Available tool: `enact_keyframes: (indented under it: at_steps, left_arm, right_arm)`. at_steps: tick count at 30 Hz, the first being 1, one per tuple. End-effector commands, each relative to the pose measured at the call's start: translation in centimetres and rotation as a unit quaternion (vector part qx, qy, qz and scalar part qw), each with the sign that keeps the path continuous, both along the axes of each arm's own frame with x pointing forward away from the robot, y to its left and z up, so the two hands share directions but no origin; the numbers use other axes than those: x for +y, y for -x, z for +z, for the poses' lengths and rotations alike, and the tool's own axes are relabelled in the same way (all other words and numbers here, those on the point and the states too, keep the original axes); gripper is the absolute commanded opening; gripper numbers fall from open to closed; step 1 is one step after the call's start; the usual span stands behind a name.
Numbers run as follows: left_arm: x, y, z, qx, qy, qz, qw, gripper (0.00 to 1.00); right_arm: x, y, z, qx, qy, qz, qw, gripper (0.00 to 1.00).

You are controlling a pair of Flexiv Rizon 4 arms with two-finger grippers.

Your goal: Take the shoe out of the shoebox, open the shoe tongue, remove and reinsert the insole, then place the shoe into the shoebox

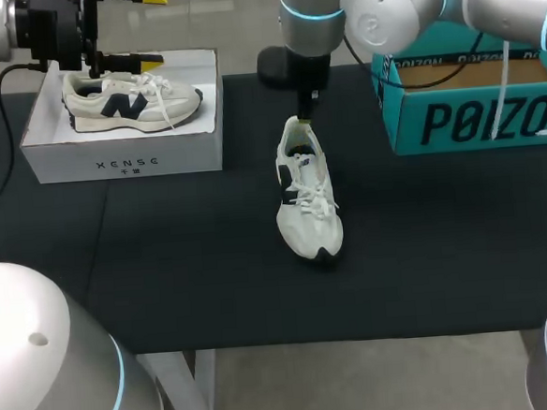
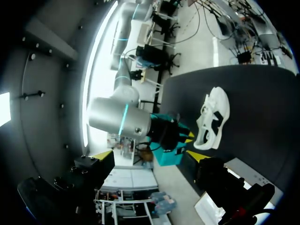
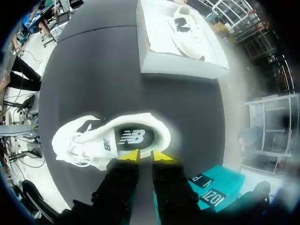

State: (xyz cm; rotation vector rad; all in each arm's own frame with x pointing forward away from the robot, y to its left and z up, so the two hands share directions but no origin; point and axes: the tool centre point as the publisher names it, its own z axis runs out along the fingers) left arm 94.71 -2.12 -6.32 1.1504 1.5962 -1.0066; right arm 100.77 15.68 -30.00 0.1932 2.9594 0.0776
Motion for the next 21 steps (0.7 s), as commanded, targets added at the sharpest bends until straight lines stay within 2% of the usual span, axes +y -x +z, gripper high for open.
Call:
enact_keyframes:
  at_steps: [1, 5, 11, 16, 21]
  left_arm:
    - [0.0, -0.1, 0.0, 0.000, -0.002, -0.001, 1.000, 1.00]
    - [0.0, -0.1, 0.0, 0.000, -0.002, -0.001, 1.000, 1.00]
    - [0.0, -0.1, 0.0, 0.000, -0.002, -0.001, 1.000, 1.00]
    - [0.0, -0.1, 0.0, 0.000, -0.002, -0.001, 1.000, 1.00]
    - [0.0, -0.1, 0.0, 0.000, -0.002, -0.001, 1.000, 1.00]
  right_arm:
    - [0.8, -1.5, -0.3, 0.009, 0.019, -0.006, 1.000, 0.23]
    - [0.8, -1.8, -0.3, 0.012, 0.023, -0.004, 1.000, 0.34]
    - [1.2, -2.7, -0.6, 0.010, 0.027, 0.000, 1.000, 0.36]
    - [1.3, -3.6, -0.9, 0.001, 0.032, 0.008, 0.999, 0.47]
    - [1.6, -3.7, -1.9, 0.001, 0.040, 0.011, 0.999, 0.51]
